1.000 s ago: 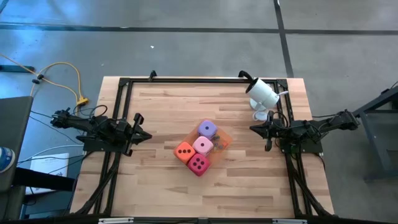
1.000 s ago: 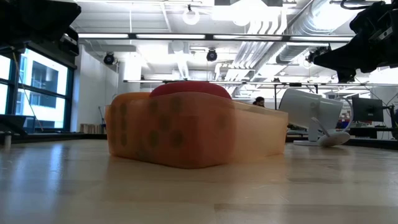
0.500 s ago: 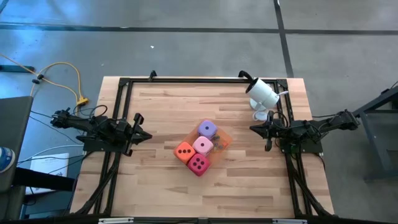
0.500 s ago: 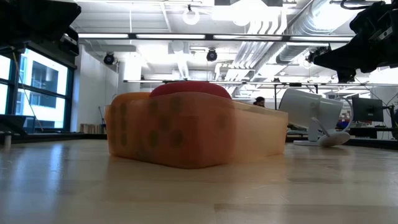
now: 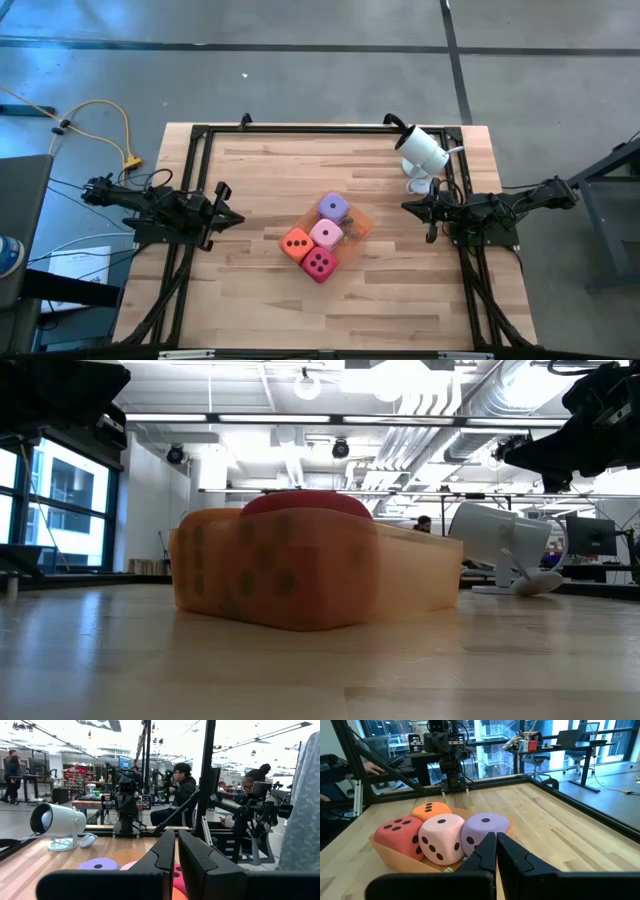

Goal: Pick & Place Dice
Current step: Return to Home Position

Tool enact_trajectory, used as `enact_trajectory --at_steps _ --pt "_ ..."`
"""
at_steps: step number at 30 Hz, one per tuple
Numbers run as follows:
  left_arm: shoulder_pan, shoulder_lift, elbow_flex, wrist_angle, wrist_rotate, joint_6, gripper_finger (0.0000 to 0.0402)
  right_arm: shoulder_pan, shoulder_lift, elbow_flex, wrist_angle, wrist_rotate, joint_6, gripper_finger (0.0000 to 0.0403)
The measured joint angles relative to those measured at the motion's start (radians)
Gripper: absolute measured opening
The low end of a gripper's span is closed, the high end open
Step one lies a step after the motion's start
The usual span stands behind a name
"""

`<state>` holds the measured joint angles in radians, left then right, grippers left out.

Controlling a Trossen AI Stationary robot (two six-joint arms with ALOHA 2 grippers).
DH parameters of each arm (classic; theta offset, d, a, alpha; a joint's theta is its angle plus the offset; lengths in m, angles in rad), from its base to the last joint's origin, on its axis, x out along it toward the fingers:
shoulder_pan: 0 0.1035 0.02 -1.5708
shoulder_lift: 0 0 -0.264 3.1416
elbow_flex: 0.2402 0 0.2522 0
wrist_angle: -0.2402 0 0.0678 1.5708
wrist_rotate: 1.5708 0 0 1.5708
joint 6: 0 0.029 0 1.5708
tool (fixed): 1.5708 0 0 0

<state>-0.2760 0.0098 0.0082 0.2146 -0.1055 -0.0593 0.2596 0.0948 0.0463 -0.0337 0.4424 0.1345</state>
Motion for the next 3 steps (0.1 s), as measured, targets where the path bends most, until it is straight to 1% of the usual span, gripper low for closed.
enact_trajectory --at_steps 3 --pt "0.000 0.000 0.000 0.000 0.000 0.000 0.0017 0.000 0.000 0.000 0.000 0.000 0.000 0.0002"
